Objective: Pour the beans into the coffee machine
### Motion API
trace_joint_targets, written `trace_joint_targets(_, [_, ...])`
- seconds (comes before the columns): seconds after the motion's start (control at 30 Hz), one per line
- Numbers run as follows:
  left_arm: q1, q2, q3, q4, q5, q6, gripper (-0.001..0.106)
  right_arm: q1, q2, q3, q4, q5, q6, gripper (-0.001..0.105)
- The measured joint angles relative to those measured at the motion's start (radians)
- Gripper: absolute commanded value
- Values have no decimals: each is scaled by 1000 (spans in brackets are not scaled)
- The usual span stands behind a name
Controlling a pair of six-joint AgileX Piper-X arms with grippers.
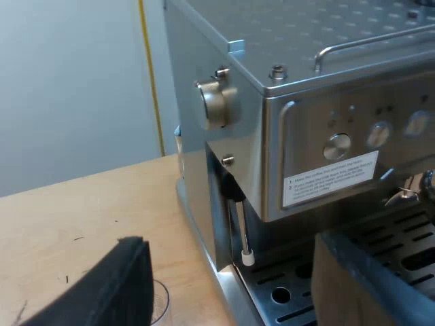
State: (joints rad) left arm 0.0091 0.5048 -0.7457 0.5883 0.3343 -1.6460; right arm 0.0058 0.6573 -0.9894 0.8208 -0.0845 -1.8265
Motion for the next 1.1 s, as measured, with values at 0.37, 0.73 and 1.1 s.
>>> trace_joint_targets(0.37, [-1, -25, 0, 42, 8, 0, 54, -2, -186, -2, 36, 0, -21, 68])
trace_joint_targets(0.73, [-1, -268, -3, 159, -14, 0, 54, -2, -313, -2, 36, 0, -25, 68])
trace_joint_targets(1.1, [-1, -471, -3, 276, -15, 0, 54, -2, -472, -2, 140, 0, -23, 68])
